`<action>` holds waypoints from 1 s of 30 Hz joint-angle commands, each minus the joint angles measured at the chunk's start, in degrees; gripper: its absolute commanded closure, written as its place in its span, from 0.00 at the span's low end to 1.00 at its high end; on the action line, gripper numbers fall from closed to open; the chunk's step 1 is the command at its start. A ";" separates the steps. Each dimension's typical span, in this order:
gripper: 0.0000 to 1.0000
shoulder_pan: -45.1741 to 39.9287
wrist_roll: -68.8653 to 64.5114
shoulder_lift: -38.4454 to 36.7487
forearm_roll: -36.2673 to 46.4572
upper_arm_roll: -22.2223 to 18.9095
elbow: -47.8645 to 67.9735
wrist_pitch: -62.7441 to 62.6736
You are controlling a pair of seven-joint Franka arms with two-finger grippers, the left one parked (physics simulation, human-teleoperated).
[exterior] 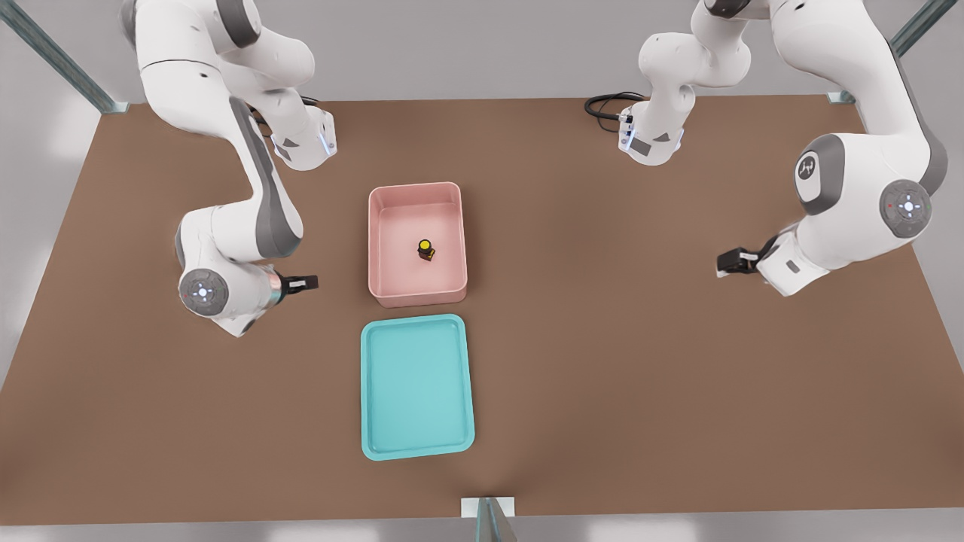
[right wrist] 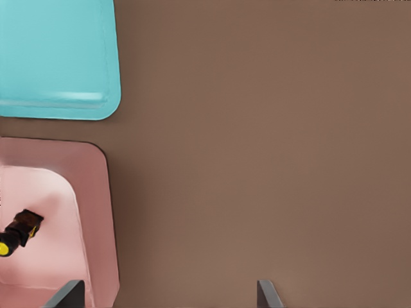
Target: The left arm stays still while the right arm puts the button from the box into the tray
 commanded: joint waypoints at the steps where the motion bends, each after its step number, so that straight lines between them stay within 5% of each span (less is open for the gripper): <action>1: 0.00 2.47 16.68 -3.00 0.18 0.18 -5.77 16.76; 10: 0.00 5.71 30.29 -9.69 0.35 13.02 -25.11 31.96; 19: 0.00 18.29 44.10 0.33 -1.05 13.02 -23.09 33.37; 30: 0.00 19.78 49.90 3.15 -2.81 12.75 -26.25 44.35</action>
